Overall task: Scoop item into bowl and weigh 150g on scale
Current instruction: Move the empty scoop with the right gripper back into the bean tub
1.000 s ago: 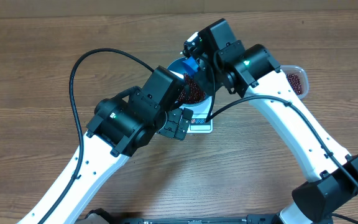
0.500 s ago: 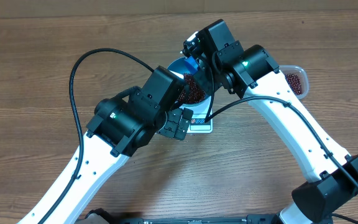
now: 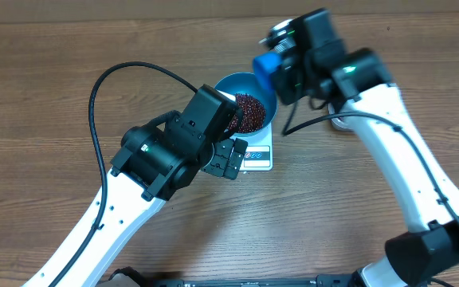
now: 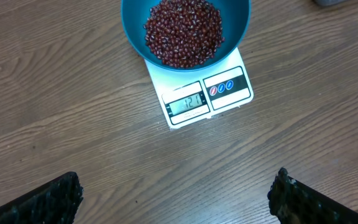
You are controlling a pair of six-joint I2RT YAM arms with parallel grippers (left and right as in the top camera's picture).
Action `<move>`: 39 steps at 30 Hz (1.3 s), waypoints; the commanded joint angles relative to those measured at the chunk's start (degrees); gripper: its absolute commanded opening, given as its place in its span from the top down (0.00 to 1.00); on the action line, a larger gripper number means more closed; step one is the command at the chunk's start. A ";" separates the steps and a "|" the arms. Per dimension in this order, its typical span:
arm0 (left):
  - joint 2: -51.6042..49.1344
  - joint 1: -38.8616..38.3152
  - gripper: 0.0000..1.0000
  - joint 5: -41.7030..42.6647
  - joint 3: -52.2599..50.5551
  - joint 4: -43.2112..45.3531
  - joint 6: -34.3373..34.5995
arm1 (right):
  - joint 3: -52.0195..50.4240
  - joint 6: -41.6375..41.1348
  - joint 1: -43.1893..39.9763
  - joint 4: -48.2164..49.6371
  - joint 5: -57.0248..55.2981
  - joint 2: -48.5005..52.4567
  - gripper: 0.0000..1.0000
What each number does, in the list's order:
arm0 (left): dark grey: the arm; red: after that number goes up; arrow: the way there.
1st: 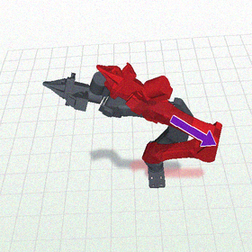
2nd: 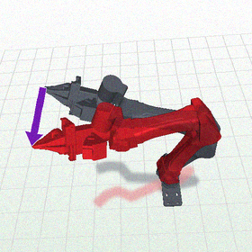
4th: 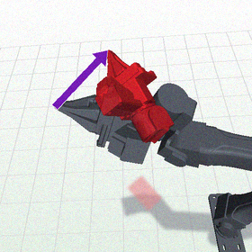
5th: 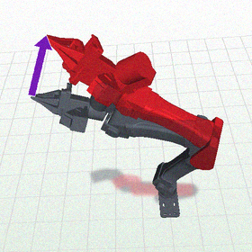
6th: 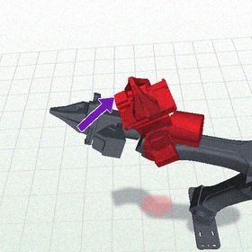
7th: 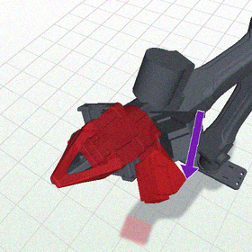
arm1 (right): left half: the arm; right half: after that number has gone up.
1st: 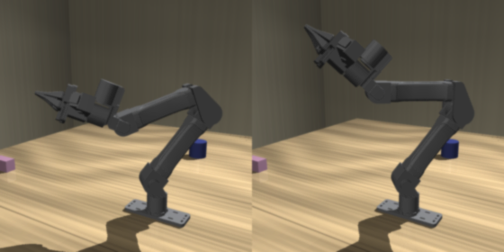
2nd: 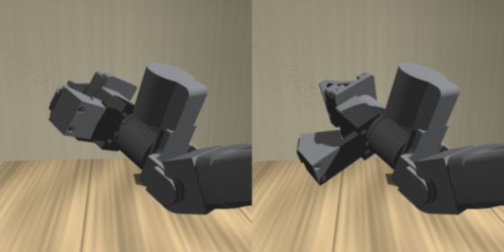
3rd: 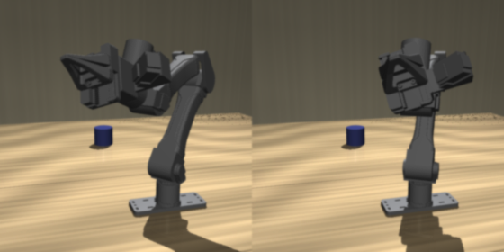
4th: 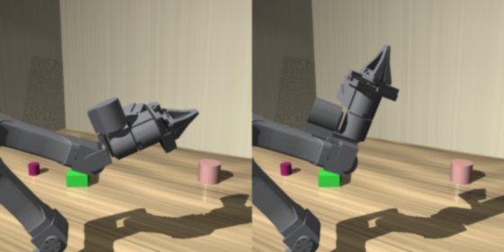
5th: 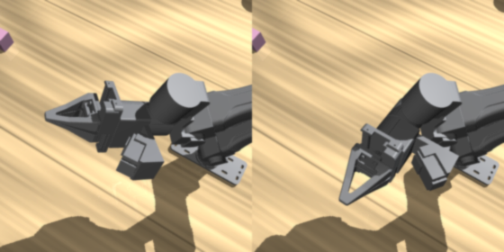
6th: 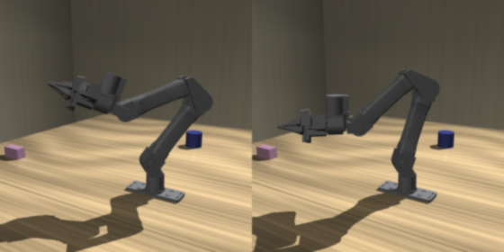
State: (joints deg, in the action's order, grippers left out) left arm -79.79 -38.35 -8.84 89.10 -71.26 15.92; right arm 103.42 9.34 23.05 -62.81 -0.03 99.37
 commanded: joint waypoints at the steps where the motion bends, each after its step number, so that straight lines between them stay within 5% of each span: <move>1: -0.07 0.13 0.00 -0.33 1.16 -0.07 -1.11 | 2.10 -6.54 -7.67 -0.52 -0.46 -4.90 0.96; 6: -0.07 0.13 0.00 -0.33 1.16 -0.07 -1.11 | 1.38 -11.52 -15.74 -7.74 -14.34 -5.33 0.96; 13: -0.07 0.13 0.01 -0.33 1.16 -0.07 -1.11 | -5.44 -14.08 -15.98 -10.01 -28.20 -4.63 0.96; 39: -0.07 0.13 0.01 -0.33 1.16 -0.07 -1.11 | -9.25 -11.96 -14.64 -7.74 -29.31 4.33 0.96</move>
State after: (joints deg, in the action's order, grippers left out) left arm -79.79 -38.35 -8.82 89.10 -71.24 15.92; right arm 94.37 -3.64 7.97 -71.37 -28.53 103.59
